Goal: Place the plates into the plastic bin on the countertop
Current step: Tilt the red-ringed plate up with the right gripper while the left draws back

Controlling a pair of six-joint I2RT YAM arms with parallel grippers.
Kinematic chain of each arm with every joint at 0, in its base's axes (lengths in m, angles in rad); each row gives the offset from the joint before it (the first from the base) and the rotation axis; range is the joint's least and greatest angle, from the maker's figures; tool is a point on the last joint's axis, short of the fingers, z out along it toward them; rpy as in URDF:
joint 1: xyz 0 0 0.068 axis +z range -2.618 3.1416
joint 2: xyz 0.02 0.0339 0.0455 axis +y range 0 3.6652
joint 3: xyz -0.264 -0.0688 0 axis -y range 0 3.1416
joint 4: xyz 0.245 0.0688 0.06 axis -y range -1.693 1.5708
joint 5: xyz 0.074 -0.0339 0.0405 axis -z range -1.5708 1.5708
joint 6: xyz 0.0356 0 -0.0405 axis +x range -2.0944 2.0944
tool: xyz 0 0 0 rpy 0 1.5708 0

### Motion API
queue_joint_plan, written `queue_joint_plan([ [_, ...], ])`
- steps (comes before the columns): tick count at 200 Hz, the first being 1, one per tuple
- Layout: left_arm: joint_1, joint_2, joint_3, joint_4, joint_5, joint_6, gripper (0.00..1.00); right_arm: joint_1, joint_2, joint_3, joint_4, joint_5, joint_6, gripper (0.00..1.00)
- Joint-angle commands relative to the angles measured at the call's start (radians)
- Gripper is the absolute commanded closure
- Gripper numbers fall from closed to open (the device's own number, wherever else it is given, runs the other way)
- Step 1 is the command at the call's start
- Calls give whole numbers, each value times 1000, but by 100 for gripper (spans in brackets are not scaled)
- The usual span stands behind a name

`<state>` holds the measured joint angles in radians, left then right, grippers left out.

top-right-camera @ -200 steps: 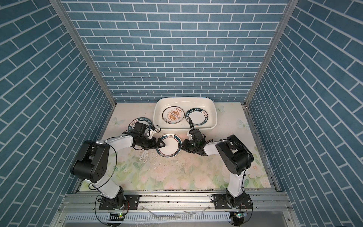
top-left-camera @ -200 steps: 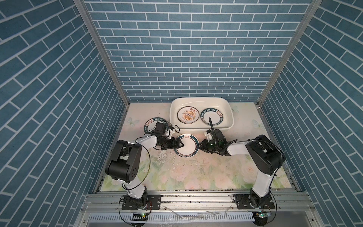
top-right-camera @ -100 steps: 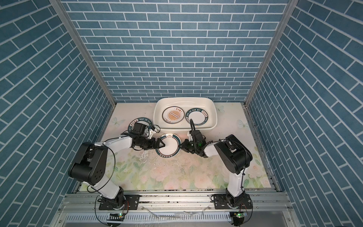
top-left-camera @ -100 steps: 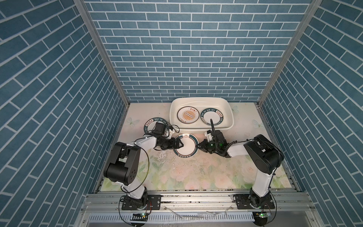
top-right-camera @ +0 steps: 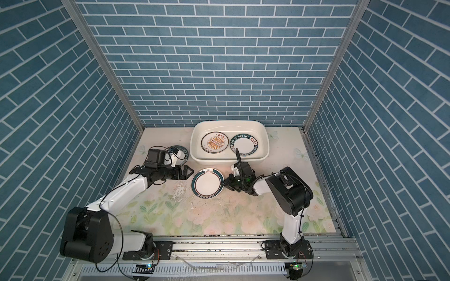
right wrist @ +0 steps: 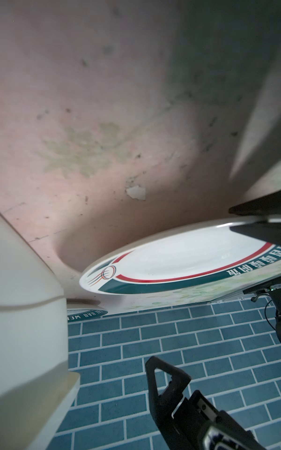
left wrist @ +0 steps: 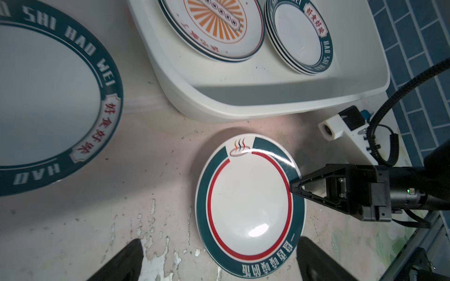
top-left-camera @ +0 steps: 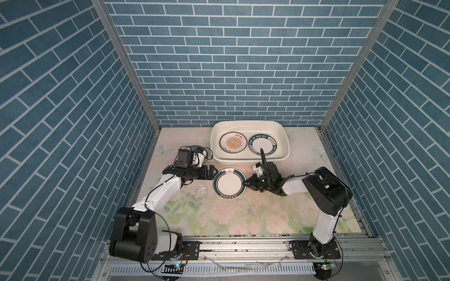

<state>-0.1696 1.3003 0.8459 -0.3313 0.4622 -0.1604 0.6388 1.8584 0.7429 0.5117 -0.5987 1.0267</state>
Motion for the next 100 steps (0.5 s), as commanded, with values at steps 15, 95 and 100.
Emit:
queue_joint_plan([
  [15,69,-51,57,-65,-27,56,0,4,-62,-5,23,-130,58,100],
  [95,216,-111,93,-85,-9,47,0,15,-217,128,-261,-172,-22,100],
  [100,222,-114,94,-86,-5,48,0,17,-226,147,-283,-174,-31,100],
])
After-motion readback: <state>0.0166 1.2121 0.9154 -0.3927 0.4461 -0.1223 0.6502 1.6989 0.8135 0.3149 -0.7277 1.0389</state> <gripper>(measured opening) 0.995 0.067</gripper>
